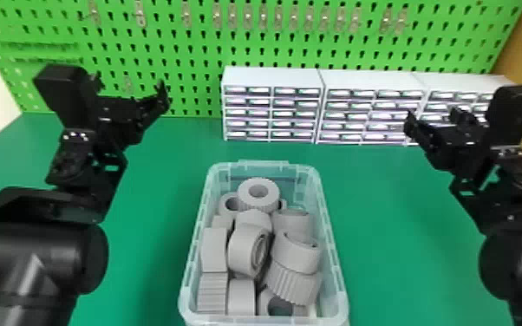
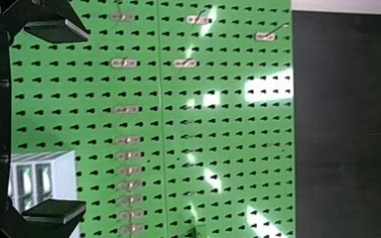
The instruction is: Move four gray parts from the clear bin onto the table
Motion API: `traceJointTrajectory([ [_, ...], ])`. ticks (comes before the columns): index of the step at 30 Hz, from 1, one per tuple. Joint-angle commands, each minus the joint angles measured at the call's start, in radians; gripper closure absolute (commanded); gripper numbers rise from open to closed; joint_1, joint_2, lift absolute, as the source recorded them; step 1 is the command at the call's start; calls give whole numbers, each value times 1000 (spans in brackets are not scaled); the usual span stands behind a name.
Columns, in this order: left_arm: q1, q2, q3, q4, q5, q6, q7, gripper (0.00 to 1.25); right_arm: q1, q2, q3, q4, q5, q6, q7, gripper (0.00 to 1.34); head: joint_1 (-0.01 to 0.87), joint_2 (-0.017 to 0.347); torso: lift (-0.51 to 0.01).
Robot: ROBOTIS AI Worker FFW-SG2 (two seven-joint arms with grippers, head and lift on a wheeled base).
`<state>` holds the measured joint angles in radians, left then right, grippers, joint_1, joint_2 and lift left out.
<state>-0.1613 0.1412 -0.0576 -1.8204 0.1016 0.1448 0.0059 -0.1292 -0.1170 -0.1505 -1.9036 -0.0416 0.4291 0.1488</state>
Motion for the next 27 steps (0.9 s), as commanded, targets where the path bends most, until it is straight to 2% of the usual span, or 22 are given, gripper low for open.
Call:
traceJointTrajectory([
  [1,-4,-2,-16,24,1,-1,-14,98,0,-1,-1,6,5,0,0,441,686,26,-50],
  [6,-6,-2,-13,39,1,-1,-46,98,0,7,0,11,9,0,0,441,686,26,-50],
  [27,2,-2,2,41,0,-1,-46,93,13,14,9,11,-15,0,0,441,686,26,-50],
])
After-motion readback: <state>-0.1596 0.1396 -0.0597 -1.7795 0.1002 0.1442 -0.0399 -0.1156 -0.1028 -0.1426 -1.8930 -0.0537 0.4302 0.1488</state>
